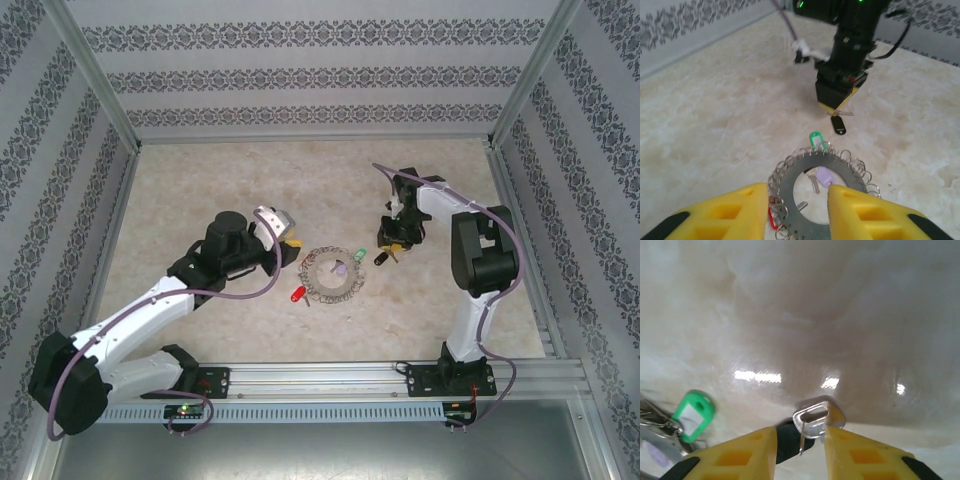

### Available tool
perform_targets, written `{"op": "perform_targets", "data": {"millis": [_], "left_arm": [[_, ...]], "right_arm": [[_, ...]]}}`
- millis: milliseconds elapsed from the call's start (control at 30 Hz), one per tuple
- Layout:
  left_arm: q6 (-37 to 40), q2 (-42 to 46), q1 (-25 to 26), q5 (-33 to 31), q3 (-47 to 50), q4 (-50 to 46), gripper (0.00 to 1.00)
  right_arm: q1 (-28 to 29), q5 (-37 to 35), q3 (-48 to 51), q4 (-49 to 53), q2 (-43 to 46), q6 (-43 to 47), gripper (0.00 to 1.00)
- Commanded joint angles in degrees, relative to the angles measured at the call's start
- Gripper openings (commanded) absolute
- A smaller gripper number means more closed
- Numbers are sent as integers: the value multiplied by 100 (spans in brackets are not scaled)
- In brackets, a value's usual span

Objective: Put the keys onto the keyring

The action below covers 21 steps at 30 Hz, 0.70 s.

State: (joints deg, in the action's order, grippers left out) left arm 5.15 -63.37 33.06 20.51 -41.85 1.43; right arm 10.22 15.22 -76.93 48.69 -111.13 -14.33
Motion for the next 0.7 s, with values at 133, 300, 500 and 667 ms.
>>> {"op": "perform_targets", "data": {"millis": [133,300,500,667], "left_arm": [[-1607,-1385,79,-44,-484,-246,36],[-2279,-2284,72,66,-873,-217,41],[-2513,-3086,23,324,-1270,-363,45],[-2418,-3561,-5,713,-1605,-378,44]], "right_arm": [[25,-65,4,57,1043,-46,47],[658,1157,523,-700,934,-439,37],[1110,1062,1749,-1819,1471,-822,37],[1375,877,2714,-2396,2037,-1052,38]]}}
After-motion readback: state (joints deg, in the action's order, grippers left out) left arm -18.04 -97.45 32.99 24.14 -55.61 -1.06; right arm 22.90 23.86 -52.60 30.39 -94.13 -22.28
